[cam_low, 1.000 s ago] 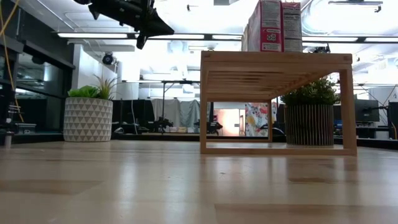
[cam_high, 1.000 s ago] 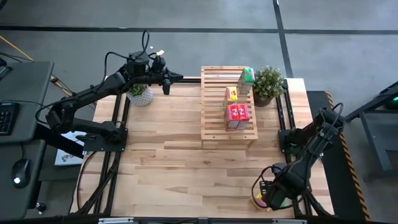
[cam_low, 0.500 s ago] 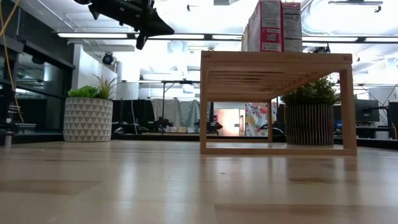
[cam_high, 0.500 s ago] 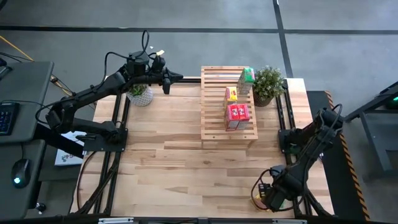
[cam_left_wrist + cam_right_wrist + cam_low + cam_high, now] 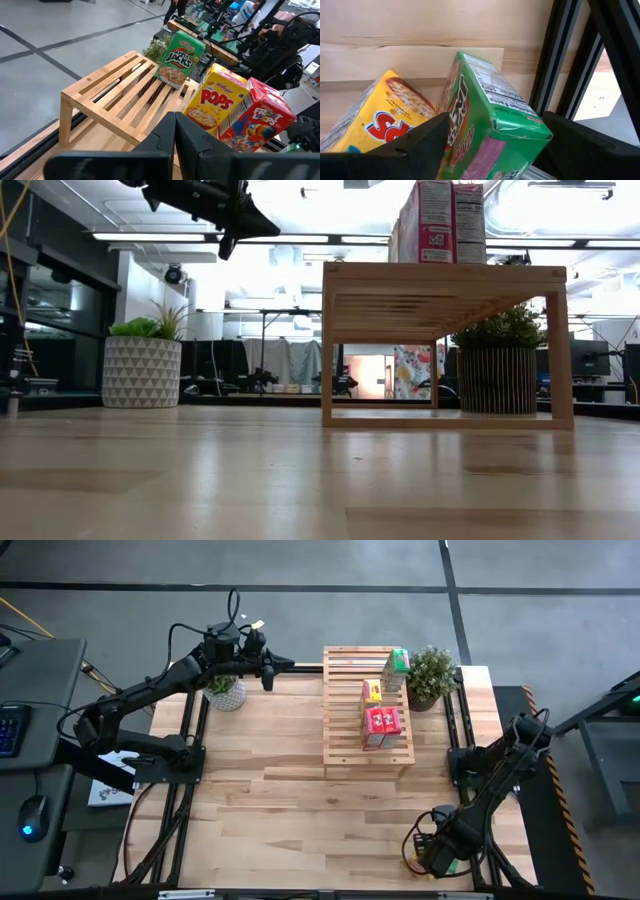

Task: Stack cereal on shelf
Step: Put the green cereal on the shelf

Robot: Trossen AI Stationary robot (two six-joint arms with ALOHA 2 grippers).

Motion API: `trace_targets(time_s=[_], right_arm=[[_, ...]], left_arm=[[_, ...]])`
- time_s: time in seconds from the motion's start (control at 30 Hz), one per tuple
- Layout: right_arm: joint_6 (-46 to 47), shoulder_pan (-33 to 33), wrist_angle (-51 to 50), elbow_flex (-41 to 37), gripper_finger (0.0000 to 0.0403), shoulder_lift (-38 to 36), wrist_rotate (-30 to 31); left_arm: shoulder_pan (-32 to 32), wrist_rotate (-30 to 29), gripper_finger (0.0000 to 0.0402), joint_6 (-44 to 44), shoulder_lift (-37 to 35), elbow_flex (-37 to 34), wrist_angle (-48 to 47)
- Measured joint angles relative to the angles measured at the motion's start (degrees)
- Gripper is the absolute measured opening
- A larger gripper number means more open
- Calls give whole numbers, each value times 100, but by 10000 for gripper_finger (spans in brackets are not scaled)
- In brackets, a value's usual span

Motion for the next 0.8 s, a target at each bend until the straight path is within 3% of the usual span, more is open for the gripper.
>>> trace_targets(time_s=[0.37,0.8], right_arm=[[0,-28,-62,0,205,0,43],[-242,-7,-534,91,193,-678,344]], left_arm=[[0,-4,0,2,-1,0,-1],[0,-13,0,9,0,0,-1]])
